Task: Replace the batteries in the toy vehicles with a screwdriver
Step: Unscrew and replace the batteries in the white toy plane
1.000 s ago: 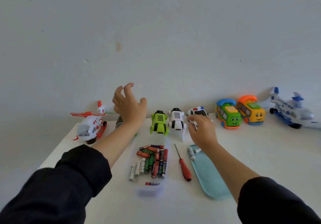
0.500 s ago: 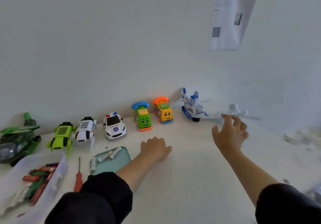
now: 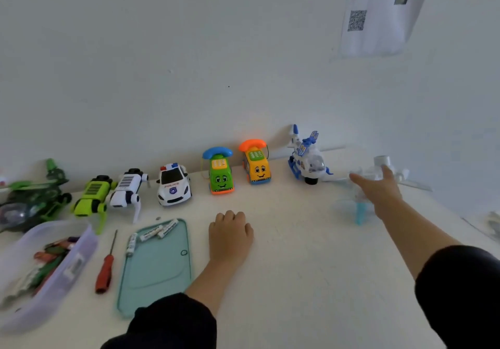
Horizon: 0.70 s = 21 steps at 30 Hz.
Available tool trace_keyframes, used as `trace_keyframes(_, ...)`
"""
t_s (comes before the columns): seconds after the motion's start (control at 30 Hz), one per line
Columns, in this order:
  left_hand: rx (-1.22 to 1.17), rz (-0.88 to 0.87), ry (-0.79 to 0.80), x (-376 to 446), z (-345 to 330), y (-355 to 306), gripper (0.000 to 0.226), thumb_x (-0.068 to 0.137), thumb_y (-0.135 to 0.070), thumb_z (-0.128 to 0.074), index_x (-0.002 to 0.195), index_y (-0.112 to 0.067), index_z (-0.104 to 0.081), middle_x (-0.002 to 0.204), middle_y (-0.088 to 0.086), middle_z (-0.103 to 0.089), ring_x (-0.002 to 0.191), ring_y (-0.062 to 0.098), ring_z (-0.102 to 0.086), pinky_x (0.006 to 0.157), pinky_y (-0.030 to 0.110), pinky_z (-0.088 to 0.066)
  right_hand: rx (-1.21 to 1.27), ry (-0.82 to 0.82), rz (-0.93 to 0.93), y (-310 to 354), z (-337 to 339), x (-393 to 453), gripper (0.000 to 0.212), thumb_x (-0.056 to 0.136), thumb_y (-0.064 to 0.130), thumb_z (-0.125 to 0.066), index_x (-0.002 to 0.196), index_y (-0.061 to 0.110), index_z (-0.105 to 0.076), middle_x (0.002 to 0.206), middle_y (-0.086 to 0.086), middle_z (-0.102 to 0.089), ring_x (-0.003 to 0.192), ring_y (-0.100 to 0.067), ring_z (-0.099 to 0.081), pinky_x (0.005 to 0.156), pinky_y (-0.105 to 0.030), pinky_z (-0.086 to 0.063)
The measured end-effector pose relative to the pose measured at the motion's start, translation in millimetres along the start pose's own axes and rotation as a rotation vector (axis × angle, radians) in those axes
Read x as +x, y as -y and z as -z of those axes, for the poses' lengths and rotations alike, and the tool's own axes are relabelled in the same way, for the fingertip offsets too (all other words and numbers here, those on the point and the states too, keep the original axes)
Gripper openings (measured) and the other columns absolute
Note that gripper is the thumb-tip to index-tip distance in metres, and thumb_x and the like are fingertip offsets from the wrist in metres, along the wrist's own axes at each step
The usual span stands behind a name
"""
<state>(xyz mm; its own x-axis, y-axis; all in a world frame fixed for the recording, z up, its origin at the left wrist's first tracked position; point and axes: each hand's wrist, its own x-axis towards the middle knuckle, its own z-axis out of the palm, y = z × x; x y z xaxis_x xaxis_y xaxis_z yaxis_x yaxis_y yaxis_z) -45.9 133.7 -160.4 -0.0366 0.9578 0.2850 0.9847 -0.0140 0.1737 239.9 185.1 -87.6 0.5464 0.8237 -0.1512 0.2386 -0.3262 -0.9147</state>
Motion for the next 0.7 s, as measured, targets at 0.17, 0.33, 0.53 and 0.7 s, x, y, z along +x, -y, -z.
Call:
trace_keyframes(0.17,-0.067,0.011,-0.054,3,-3,3,0.025,0.094,-0.025,-0.04,0.1,-0.012,-0.06,0.097,0.004,-0.058,0.09,0.021,-0.046,0.071,0.029,-0.032,-0.058,0.002,0.01,-4,-13,5,0.043,0.087,0.025,-0.058,0.129,0.026,-0.045,0.105,-0.01,-0.054,0.098,-0.034,-0.059,0.085,-0.05,-0.053)
trace_keyframes(0.33,-0.11,0.028,-0.017,2,0,7,0.023,0.093,-0.025,-0.04,0.1,-0.014,-0.06,0.098,0.001,-0.057,0.089,0.018,-0.044,0.074,0.029,-0.036,0.13,-0.199,-0.007,-20,-20,-18,0.02,0.086,0.028,-0.054,0.106,0.028,-0.05,0.088,-0.009,-0.059,0.081,-0.03,-0.059,0.079,-0.046,-0.055)
trace_keyframes(0.53,0.136,-0.11,0.186,-28,24,21,0.042,0.082,0.001,-0.035,0.115,-0.02,-0.047,0.114,0.003,-0.047,0.111,0.024,-0.041,0.09,0.038,-0.031,0.128,-0.351,0.124,-26,-13,-70,0.03,0.092,0.035,-0.051,0.122,0.035,-0.046,0.099,0.002,-0.053,0.085,-0.023,-0.053,0.077,-0.037,-0.045)
trace_keyframes(0.7,0.29,0.028,0.257,-55,47,58,0.062,0.086,0.001,-0.03,0.139,-0.032,-0.029,0.152,0.015,-0.009,0.141,0.035,-0.005,0.109,0.059,-0.008,0.101,-0.154,0.373,-2,-12,-104,0.054,0.088,0.027,-0.06,0.134,0.043,-0.035,0.085,0.002,-0.056,0.077,-0.025,-0.059,0.07,-0.039,-0.051)
